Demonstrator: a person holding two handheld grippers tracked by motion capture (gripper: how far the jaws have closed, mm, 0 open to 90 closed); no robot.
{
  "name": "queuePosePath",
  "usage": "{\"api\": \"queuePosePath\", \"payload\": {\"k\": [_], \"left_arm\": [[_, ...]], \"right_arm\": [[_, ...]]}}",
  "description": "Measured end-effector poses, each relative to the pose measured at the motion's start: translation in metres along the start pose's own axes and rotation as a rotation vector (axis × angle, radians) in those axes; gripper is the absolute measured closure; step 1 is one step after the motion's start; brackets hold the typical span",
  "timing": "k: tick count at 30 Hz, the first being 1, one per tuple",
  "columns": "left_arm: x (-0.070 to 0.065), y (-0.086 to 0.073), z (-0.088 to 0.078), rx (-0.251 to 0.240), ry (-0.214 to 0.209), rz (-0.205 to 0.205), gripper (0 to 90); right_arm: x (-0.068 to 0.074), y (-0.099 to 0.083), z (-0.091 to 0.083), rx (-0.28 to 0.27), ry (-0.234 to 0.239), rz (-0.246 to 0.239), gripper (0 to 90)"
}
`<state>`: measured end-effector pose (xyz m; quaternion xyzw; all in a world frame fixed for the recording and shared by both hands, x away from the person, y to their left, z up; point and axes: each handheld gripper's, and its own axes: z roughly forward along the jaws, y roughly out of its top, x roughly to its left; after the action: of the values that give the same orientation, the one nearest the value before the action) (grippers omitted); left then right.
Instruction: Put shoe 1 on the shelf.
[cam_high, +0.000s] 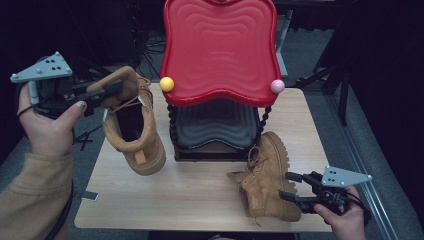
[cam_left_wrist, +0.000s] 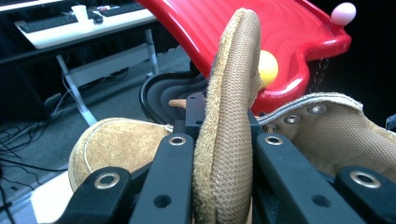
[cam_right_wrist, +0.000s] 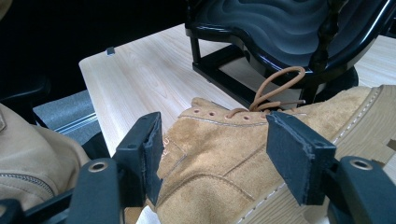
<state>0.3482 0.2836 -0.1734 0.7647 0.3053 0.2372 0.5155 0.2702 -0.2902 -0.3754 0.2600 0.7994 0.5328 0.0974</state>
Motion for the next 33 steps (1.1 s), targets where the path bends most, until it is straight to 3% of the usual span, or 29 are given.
{"api": "queuePosePath", "payload": {"k": [10, 20, 33], "left_arm": [[0.002, 0.032, -0.006, -0.029, 0.033, 0.01, 81.9], [-0.003, 0.074, -0.009, -0.053, 0.052, 0.095, 81.9], [0.0, 0.107, -0.015, -0.104, 0.061, 0.112, 82.1]], "right_arm": [[0.002, -0.001, 0.001, 0.002, 0.004, 0.01, 36.9], [0.002, -0.004, 0.0, 0.005, 0.017, 0.009, 36.9], [0.003, -0.007, -0.005, -0.003, 0.009, 0.01, 36.9]]}}
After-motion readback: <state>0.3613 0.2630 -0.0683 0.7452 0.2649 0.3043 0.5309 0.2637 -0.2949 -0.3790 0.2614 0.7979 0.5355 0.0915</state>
